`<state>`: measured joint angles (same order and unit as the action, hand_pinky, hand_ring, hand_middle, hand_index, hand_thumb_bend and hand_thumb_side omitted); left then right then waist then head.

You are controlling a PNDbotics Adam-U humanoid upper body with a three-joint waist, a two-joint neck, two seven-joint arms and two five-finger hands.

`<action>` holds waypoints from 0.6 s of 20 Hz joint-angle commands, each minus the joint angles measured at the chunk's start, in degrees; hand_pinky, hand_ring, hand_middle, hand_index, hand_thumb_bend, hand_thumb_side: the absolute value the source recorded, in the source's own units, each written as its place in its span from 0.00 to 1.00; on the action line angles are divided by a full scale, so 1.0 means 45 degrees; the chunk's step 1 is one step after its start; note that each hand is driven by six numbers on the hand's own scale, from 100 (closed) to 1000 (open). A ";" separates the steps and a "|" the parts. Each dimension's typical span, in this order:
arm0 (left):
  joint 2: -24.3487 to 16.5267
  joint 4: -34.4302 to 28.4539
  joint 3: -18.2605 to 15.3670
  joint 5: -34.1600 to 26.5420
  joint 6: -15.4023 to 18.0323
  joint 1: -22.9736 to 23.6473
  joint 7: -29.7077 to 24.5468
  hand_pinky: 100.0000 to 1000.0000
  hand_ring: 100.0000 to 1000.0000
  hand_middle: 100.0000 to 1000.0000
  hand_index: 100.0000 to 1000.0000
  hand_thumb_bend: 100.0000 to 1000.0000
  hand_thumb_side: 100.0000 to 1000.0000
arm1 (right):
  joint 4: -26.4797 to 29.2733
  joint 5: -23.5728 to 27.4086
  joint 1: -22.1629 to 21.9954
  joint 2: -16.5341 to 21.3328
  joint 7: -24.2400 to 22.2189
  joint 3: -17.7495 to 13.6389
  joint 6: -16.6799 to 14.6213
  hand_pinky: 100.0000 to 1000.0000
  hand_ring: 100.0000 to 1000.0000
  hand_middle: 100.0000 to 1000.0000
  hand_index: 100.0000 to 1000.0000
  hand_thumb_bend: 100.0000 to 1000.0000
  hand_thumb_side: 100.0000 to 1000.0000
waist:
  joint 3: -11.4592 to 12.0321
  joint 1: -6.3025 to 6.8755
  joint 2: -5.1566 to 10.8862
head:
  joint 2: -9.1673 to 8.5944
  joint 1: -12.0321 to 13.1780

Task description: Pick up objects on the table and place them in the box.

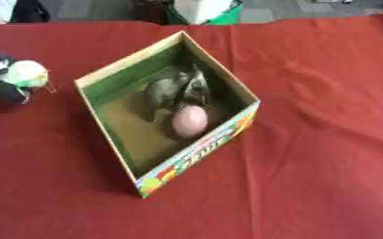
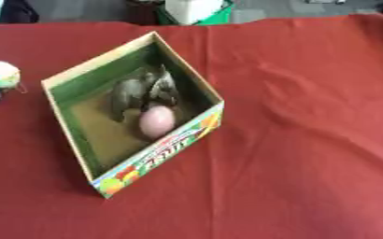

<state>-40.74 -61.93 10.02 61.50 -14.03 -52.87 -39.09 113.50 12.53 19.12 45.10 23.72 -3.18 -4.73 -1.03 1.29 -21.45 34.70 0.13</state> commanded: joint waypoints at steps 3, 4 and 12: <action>-0.0355 -0.0593 -0.0059 0.0464 -0.0465 -0.0236 0.1142 0.42 0.59 0.61 0.70 0.00 0.30 | 0.0243 0.0091 0.0024 0.0234 -0.0008 -0.0218 -0.0012 0.64 0.80 0.75 0.83 0.00 1.00 | 0.0036 -0.0002 0.0342 | -0.0024 -0.0062; -0.0365 -0.0753 -0.0055 0.0626 -0.0647 -0.0237 0.1565 0.39 0.56 0.58 0.68 0.00 0.29 | 0.0243 0.0101 0.0019 0.0232 -0.0004 -0.0222 -0.0009 0.64 0.80 0.75 0.83 0.00 1.00 | 0.0045 0.0000 0.0362 | -0.0003 -0.0081; -0.0503 -0.1802 0.0089 0.0855 -0.1283 -0.0193 0.3392 0.27 0.47 0.48 0.36 0.00 0.24 | 0.0243 0.0160 -0.0034 0.0251 0.0040 -0.0252 -0.0017 0.64 0.80 0.75 0.83 0.00 1.00 | 0.0114 0.0020 0.0545 | 0.0248 -0.0260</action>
<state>-40.80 -68.30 10.58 65.33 -19.50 -52.87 -24.90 113.50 12.94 18.63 45.08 23.77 -3.50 -4.76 -0.60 1.34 -20.50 35.34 -0.77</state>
